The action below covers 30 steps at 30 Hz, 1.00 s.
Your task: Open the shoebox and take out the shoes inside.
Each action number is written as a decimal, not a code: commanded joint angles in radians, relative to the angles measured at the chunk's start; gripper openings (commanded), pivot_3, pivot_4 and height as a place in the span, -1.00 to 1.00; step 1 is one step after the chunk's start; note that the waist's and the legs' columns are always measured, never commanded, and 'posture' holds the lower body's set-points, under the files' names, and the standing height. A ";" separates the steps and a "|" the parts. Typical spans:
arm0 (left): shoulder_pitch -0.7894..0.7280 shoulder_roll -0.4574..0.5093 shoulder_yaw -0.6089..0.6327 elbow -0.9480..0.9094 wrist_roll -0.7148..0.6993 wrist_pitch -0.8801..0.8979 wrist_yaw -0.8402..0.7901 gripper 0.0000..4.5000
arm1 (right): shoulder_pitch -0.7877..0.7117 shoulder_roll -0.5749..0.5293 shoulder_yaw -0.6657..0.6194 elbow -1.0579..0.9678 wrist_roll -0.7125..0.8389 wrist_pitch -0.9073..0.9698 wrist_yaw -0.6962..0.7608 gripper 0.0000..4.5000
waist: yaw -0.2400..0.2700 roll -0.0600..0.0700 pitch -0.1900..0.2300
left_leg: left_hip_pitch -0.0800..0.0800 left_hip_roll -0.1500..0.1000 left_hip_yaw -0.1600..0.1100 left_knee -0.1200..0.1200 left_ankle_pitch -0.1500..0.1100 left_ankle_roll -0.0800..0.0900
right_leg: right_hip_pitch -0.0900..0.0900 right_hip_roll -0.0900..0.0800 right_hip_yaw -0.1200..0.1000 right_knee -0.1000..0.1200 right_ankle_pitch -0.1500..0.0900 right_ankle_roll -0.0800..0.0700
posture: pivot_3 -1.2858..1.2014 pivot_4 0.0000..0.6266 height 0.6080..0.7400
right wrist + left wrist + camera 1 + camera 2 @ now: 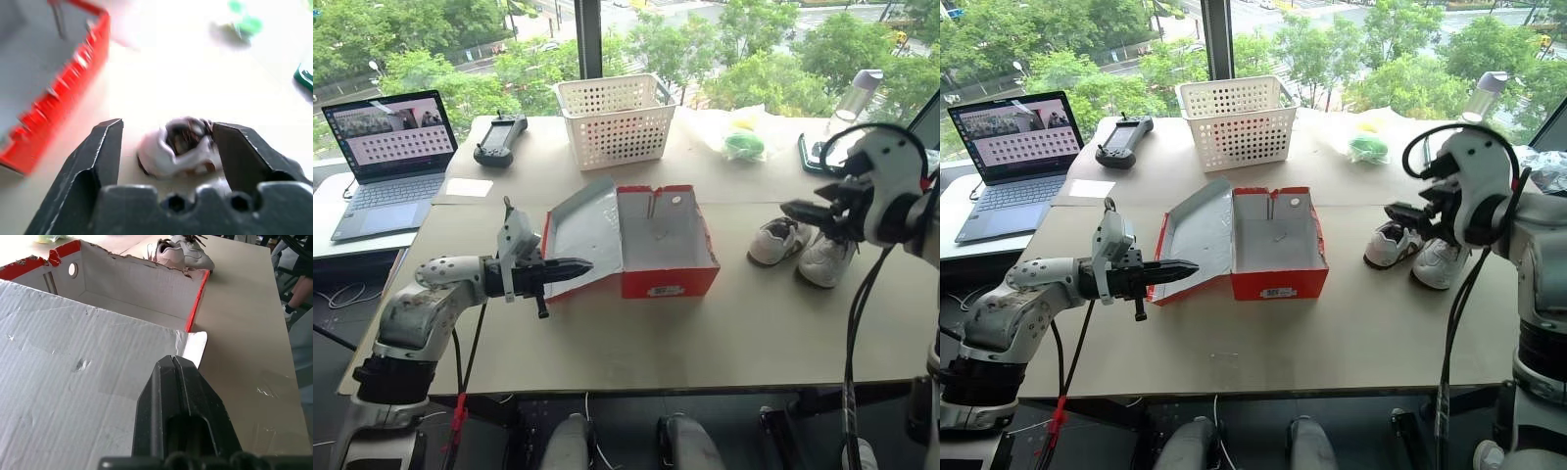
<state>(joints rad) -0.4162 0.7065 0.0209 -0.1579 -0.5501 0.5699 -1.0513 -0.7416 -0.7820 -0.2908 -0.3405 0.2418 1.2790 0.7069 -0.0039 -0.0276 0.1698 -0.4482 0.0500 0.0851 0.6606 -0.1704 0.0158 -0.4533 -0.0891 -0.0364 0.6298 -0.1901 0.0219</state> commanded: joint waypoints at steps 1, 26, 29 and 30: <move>0.010 0.000 0.026 -0.032 -0.004 -0.016 0.014 -1.00 | 0.019 0.169 -0.054 0.014 -0.058 -0.107 -0.226 0.55 | 0.000 -0.001 -0.001 | 0.000 0.000 0.000 0.000 0.000 0.000 | 0.000 0.000 0.000 0.000 0.000 0.001 | 0.03 -0.52 0.90; 0.206 -0.410 0.388 0.067 0.327 -0.274 0.987 -1.00 | 0.619 0.366 0.046 -0.030 -0.201 -0.833 -0.457 0.55 | -0.007 -0.001 -0.001 | 0.010 0.000 0.000 -0.001 0.000 0.000 | 0.012 -0.002 -0.001 -0.002 0.000 0.000 | 0.03 -0.52 0.90; 0.210 -0.428 0.398 0.112 0.324 -0.305 1.003 -1.00 | 0.632 0.377 0.044 -0.002 -0.198 -0.873 -0.467 0.55 | -0.005 -0.001 -0.001 | 0.011 -0.001 0.000 -0.001 -0.004 -0.006 | 0.013 -0.003 -0.002 -0.002 -0.002 -0.004 | 0.03 -0.52 0.90; 0.210 -0.432 0.398 0.123 0.320 -0.312 1.004 -1.00 | 0.638 0.377 0.049 0.011 -0.204 -0.889 -0.469 0.55 | -0.004 -0.001 -0.001 | 0.011 -0.001 0.000 -0.001 -0.004 -0.006 | 0.013 -0.003 -0.002 -0.002 -0.003 -0.004 | 0.03 -0.52 0.90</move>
<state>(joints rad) -0.1979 0.2793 0.4143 -0.0353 -0.2294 0.2931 -0.0554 -0.1043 -0.4011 -0.2195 -0.3272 0.0401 0.4413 0.2476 -0.0084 -0.0283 0.1685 -0.4376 0.0492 0.0849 0.6597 -0.1743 0.0101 -0.4399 -0.0917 -0.0381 0.6272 -0.1926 0.0183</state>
